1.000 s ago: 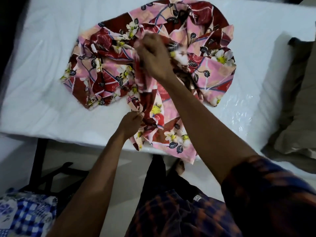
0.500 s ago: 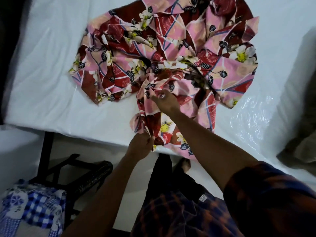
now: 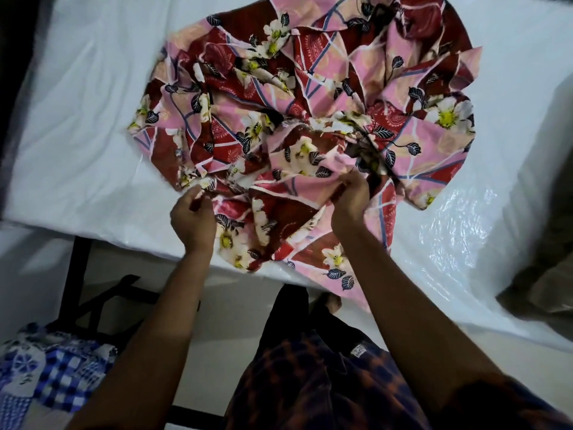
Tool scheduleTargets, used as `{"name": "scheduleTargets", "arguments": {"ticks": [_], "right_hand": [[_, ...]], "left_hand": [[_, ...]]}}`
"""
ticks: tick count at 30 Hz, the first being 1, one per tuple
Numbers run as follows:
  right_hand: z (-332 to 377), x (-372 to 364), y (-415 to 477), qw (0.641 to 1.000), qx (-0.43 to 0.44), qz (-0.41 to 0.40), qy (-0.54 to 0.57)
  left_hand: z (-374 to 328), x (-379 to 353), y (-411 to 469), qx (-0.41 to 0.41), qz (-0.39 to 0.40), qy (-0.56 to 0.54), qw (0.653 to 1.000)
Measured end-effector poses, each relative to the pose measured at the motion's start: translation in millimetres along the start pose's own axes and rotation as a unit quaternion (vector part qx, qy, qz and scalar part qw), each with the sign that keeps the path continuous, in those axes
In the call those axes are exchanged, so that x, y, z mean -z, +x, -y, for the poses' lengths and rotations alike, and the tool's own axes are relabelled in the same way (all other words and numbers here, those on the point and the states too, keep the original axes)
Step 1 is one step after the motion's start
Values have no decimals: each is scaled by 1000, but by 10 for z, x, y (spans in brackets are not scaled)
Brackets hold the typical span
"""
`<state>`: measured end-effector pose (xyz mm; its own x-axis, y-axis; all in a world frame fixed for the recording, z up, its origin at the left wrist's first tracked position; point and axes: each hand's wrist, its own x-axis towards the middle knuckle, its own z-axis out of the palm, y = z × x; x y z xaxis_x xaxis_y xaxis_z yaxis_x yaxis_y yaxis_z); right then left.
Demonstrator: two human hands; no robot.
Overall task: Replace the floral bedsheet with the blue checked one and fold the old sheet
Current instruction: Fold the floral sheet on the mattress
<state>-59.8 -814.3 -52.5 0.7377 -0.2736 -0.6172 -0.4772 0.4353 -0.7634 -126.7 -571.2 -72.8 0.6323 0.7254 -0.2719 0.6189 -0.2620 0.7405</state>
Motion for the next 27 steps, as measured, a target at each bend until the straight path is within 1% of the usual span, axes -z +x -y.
{"name": "scheduleTargets", "arguments": {"ticks": [1,2,3,4,5,6,7,8,9,10,11,13,15,16,18,21,22,24,25,27], "right_hand": [[110,-21,-69,999,43,-3,1],[210,-74,-142,995,97,24,-7],[290,-150,-234,985,154,78,-30],[329,-212,-329,965,206,148,-62],[303,-240,-412,940,235,224,-105],[222,-255,-472,909,238,298,-170],[109,-239,-495,870,227,354,-256],[-55,-158,-470,830,209,383,-347],[-229,-15,-401,793,185,388,-431],[-371,159,-355,767,162,385,-486],[-496,353,-330,757,139,376,-516],[-683,680,-325,759,92,334,-551],[-806,885,-318,760,48,253,-597],[-838,927,-302,751,38,220,-621],[-876,913,-289,733,48,189,-651],[-863,714,-280,734,113,176,-646],[-876,636,-247,719,148,177,-656],[-885,447,-207,667,205,199,-688],[-912,367,-192,643,221,216,-701],[-975,254,-175,607,218,253,-721]], "left_hand": [[-65,-11,52,-9,-3,-13,1000],[-145,-31,91,-22,-2,-18,1000],[-213,-49,123,-41,-1,-22,999],[-279,-66,135,-52,1,-26,998],[-334,-90,134,-60,4,-33,998],[-377,-115,120,-63,7,-42,997],[-401,-141,94,-62,11,-51,997],[-425,-162,45,-55,16,-57,997],[-440,-183,-19,-45,21,-54,997],[-430,-199,-85,-37,26,-50,998],[-391,-212,-146,-25,36,-51,998],[-271,-220,-227,21,54,-64,996],[-144,-205,-296,72,62,-70,993],[-98,-189,-337,87,63,-68,992],[-18,-151,-419,95,66,-64,991],[44,-109,-462,85,72,-53,992],[45,-97,-464,76,73,-49,993],[10,-86,-468,49,75,-44,995],[-14,-89,-469,35,79,-44,995],[-96,-100,-465,14,92,-47,994]]}}
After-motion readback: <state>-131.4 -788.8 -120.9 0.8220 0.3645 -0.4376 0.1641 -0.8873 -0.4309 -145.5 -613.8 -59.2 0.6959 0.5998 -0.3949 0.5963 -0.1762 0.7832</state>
